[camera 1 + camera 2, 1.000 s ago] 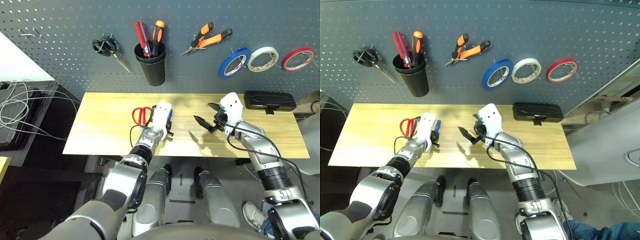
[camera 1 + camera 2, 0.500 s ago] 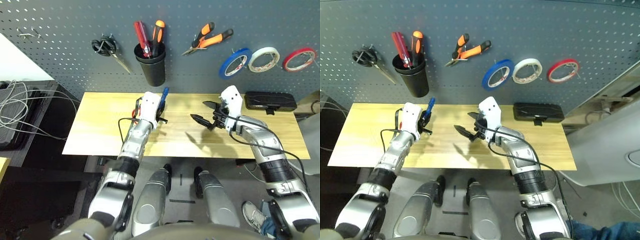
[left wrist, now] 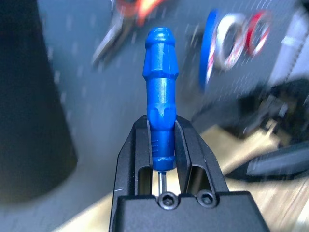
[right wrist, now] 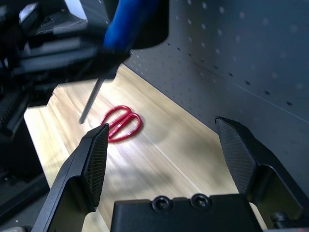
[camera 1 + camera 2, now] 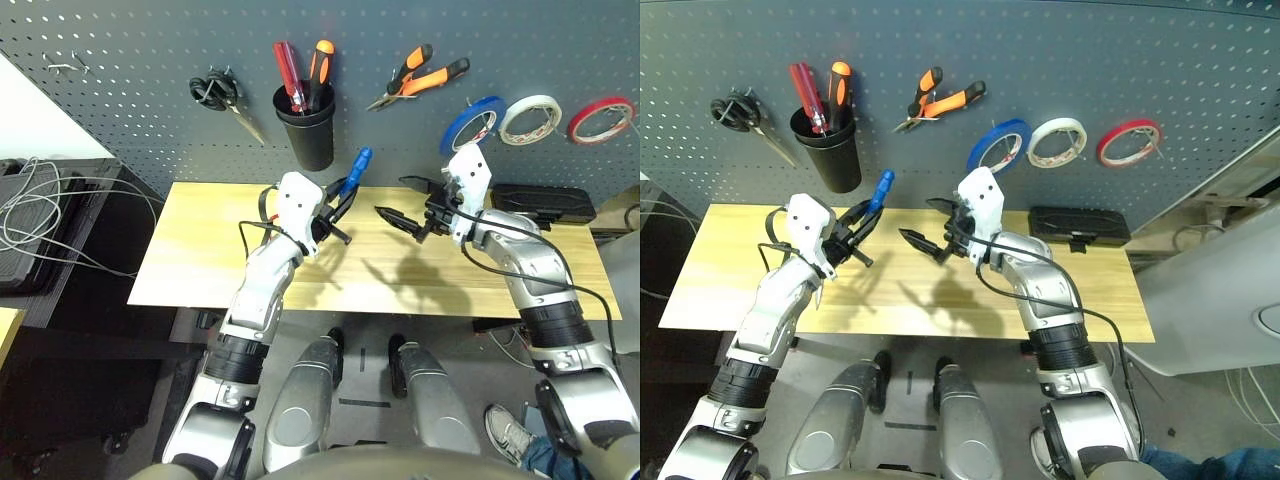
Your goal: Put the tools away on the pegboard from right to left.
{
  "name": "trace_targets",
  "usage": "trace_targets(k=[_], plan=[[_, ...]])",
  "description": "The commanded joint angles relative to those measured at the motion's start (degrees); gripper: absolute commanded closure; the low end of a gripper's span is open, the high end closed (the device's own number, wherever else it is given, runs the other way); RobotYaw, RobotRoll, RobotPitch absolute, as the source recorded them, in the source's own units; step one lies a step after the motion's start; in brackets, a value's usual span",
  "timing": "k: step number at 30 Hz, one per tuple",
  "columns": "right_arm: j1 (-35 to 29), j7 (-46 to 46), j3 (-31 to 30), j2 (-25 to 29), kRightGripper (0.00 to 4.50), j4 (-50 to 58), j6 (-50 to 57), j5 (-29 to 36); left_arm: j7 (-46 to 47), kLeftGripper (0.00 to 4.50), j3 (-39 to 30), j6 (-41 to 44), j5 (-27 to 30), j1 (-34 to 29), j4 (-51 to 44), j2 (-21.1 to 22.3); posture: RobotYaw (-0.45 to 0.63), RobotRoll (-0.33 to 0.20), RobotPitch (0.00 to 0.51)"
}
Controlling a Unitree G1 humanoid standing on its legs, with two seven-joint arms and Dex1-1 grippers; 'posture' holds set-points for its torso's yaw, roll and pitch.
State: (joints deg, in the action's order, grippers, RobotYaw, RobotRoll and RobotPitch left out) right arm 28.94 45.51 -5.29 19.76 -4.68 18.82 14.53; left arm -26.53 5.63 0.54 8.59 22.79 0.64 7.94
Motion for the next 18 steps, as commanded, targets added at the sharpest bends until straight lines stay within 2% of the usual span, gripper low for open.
trace_targets(k=[1, 11, 18], plan=[[0.45, 1.08, 0.23, -0.11, 0.0, 2.21, -0.3, 1.54, -0.09, 3.96, -1.41, 1.45, 3.24, 3.34, -3.24, -0.82, 0.09, 0.0, 0.244], [3.93, -0.16, 1.01, -1.81, 0.0, 4.63, 1.84, 4.37, 3.55, 3.96, -6.14, 3.21, 7.23, 13.98, -5.82, -1.52, 0.09, 0.0, 0.236], [7.45, -2.52, 1.55, -3.79, 0.0, 4.55, 2.36, 5.58, 6.58, 3.96, -10.79, 0.54, 7.99, 18.69, -2.7, -0.73, 0.1, 0.0, 0.229]])
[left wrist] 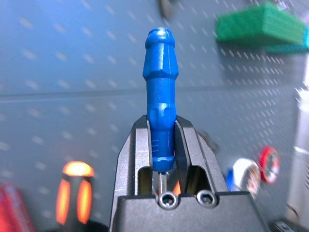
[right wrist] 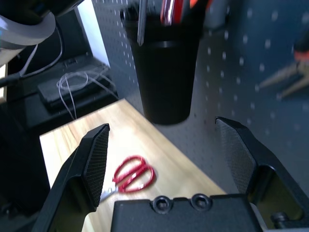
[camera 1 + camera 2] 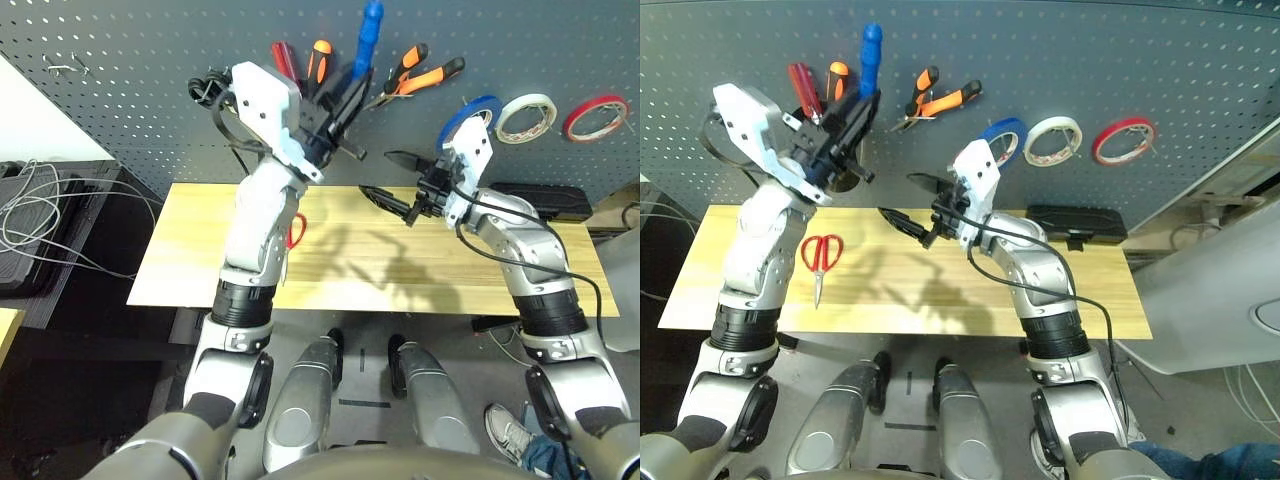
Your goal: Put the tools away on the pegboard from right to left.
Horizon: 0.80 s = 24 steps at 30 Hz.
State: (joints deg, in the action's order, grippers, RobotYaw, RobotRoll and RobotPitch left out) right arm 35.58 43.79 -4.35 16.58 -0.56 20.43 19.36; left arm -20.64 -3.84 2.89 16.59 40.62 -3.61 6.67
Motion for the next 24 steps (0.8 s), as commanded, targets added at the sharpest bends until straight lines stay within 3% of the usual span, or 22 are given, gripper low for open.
trace_targets(k=[1, 15, 22, 24], plan=[[1.05, -0.97, 0.61, -0.7, 0.0, 0.27, 0.72, 0.73, 0.8, 3.96, -1.66, -2.35, -0.12, 1.27, 2.02, 0.75, 0.1, 0.0, 0.228], [2.9, -2.85, 0.76, -1.95, 0.0, -2.27, -1.45, -0.28, 4.41, 3.96, -2.87, -11.76, -2.62, 4.86, 11.84, 0.32, 0.1, 0.0, 0.225], [2.9, -3.62, 0.68, -2.17, 0.0, -2.47, -2.3, -0.55, 5.3, 3.96, -1.89, -16.46, -5.81, 5.96, 21.6, -0.72, 0.09, 0.0, 0.224], [2.7, -3.81, 0.59, -2.15, 0.0, -2.25, -2.34, -0.61, 5.8, 3.23, -2.04, -17.07, -6.62, 6.21, 23.6, -0.28, 0.08, 0.0, 0.223]])
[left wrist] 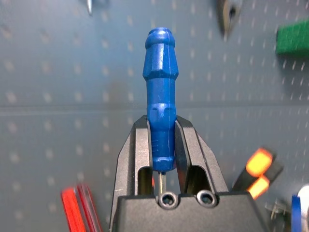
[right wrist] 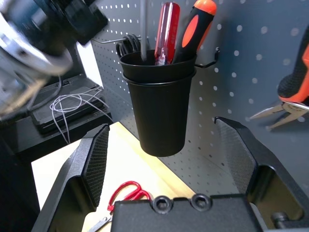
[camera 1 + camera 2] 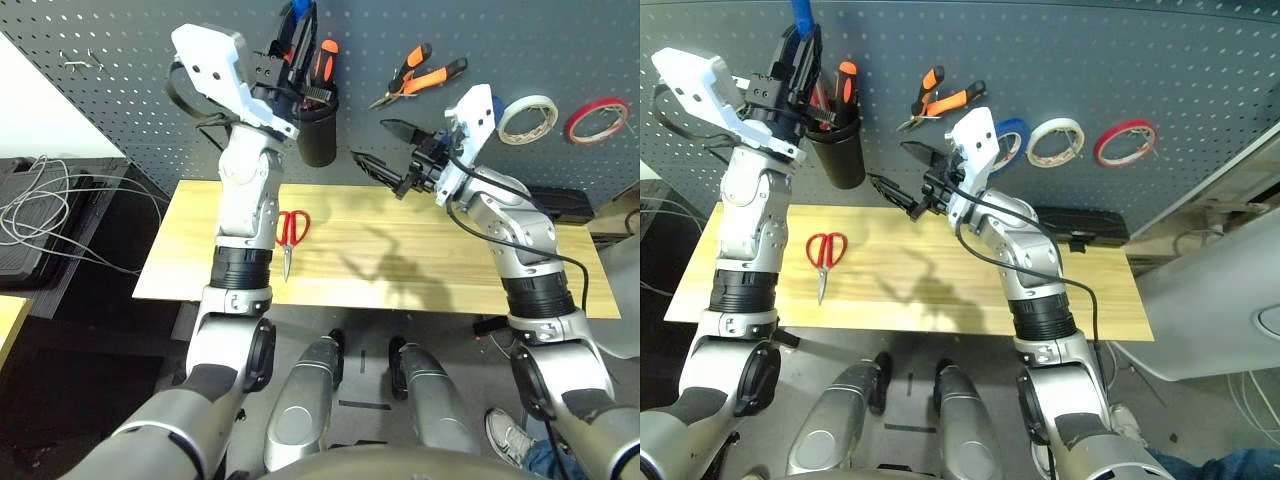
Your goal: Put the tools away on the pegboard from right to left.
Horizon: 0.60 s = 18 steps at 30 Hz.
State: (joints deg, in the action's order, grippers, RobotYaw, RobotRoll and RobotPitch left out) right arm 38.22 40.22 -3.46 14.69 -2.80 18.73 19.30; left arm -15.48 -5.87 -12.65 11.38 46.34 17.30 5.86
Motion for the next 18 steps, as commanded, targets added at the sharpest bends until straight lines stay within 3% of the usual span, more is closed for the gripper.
trace_targets(k=[1, 7, 10, 18], plan=[[0.01, -0.3, -0.31, -0.25, 0.0, 0.05, -0.65, -0.57, 0.8, 2.99, -0.11, -1.81, -1.55, 0.66, 3.14, 0.66, 0.08, 0.0, 0.224], [-0.72, -0.49, -0.28, 0.13, 0.0, 0.54, -0.61, -0.56, 0.3, 1.02, -1.38, -0.57, 0.05, 1.18, 3.1, 2.59, 0.08, 0.0, 0.224], [-1.45, -0.18, -0.33, 0.54, 0.0, 0.55, -0.72, -0.63, -4.89, 0.03, 1.63, -4.03, -0.43, 0.05, -1.76, 4.08, 0.08, 0.0, 0.224], [-6.91, 1.36, -0.24, 3.56, 0.0, -3.26, -3.79, -2.41, -12.64, 0.03, 11.5, -3.81, -3.83, -7.89, -12.41, 5.04, 0.08, 0.0, 0.224]])
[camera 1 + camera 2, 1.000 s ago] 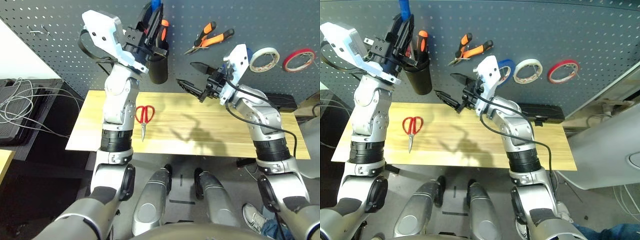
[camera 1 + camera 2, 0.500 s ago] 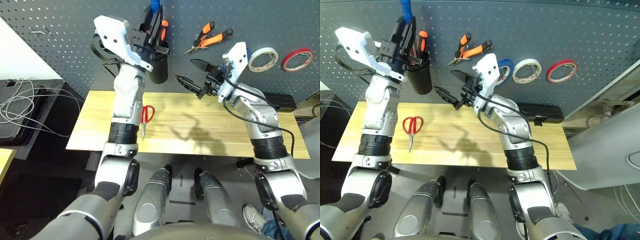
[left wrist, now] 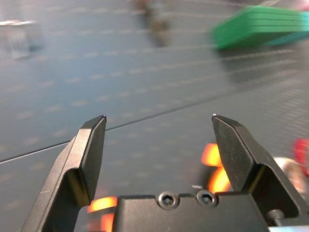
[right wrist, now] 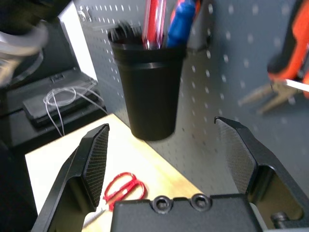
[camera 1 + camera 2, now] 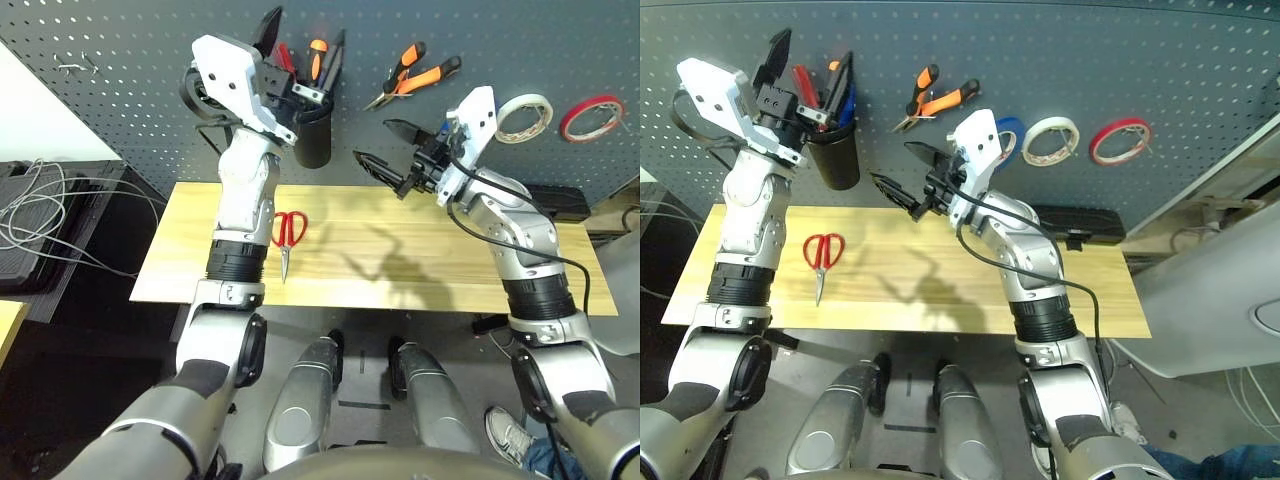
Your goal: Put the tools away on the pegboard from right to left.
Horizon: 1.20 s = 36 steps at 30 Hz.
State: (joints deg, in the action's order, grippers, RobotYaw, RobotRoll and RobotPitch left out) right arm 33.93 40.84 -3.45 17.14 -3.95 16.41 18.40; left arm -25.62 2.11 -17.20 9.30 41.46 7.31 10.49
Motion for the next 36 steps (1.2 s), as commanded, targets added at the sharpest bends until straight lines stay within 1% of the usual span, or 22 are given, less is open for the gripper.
trace_targets(k=[1, 5, 8, 11, 15, 18, 22, 28, 31, 36], plan=[[-3.37, 0.75, -0.25, 1.46, 0.0, -2.77, -1.91, -1.92, -3.02, 0.03, 4.47, 1.36, -1.95, -4.08, -2.98, 0.4, 0.08, 0.0, 0.224], [-6.5, -0.94, -0.24, 3.58, 0.0, -6.78, -0.73, -4.48, -3.93, 0.03, 7.23, 3.63, -2.14, -7.97, -3.45, -0.59, 0.07, 0.0, 0.229], [-8.32, -1.4, -0.34, 4.69, 0.0, -9.51, -0.77, -6.03, -4.93, 0.03, 9.47, 4.46, -4.07, -10.1, -2.34, -0.23, 0.07, 0.0, 0.233], [-9.09, -1.57, -0.29, 4.71, 0.0, -10.57, -1.29, -6.73, -5.8, 0.03, 10.83, 6.18, -4.65, -11.75, -1.36, -0.22, 0.07, 0.0, 0.243], [-9.3, -1.69, -1.12, 4.46, 0.0, -12.28, -2.51, -8.38, -7.68, 0.03, 13.01, 12.25, -5.28, -14.5, 1.95, 0.19, 0.07, 0.0, 0.248], [-8.47, -1.71, -1.92, 3.27, 0.0, -13.49, -2.99, -9.36, -6.95, 0.03, 13.65, 13.77, -7.33, -15.74, 5.8, 0.5, 0.06, 0.0, 0.249], [-6.11, -1.88, -3.13, 1.47, 0.0, -16.56, -4.3, -10.95, -5.59, 0.03, 12.9, 13.85, -9.01, -15.61, 10.1, 0.22, 0.06, 0.0, 0.249], [-2.42, -2.77, -4.65, -1.18, 0.0, -22.21, -5.62, -13.45, -0.02, 0.03, 10.31, 14.44, -11.26, -13.41, 18.07, 0.0, 0.07, 0.0, 0.25], [-0.66, -3.0, -5.59, -2.86, 0.0, -25.63, -6.8, -14.51, 4.59, 0.03, 8.38, 15.35, -12.8, -11.48, 25.84, 0.37, 0.08, 0.0, 0.25], [2.37, -3.73, -5.97, -5.33, 0.0, -31.45, -9.34, -16.14, 10.92, 0.03, 5.62, 14.08, -14.33, -8.13, 39.0, 1.54, 0.07, 0.0, 0.252]])
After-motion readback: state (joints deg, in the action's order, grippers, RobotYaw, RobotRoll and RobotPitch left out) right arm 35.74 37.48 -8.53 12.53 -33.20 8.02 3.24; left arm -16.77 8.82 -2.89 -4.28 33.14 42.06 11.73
